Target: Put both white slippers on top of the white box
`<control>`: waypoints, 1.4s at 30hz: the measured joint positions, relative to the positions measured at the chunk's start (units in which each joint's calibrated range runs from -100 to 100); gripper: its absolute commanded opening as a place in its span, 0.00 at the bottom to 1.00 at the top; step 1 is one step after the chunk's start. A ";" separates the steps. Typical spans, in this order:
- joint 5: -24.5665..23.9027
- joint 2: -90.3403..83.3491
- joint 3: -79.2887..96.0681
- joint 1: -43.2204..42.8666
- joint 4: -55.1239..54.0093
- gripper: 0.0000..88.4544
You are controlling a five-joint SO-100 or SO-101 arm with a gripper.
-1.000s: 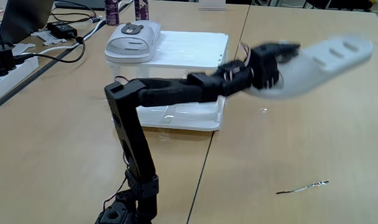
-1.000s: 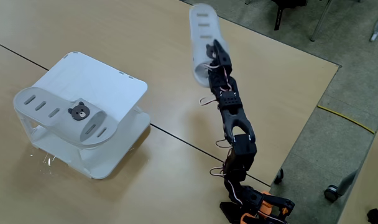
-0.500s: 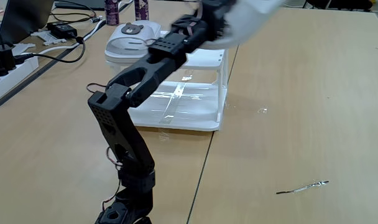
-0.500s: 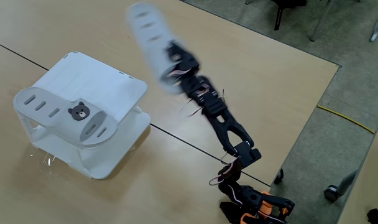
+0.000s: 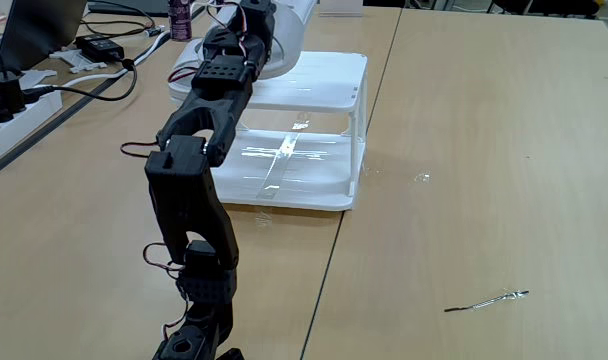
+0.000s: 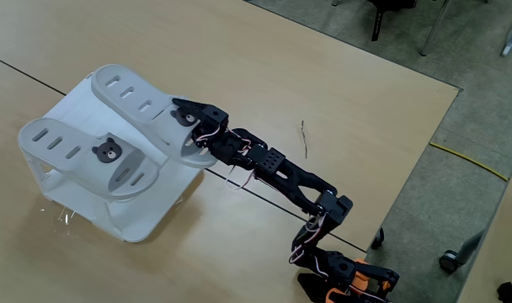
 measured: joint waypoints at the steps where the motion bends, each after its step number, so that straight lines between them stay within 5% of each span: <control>1: 0.00 1.32 -0.63 -0.15 0.00 0.01; 21: 0.00 47.84 -51.93 0.07 0.00 0.01; 42: 0.00 51.13 -55.26 2.47 0.00 0.01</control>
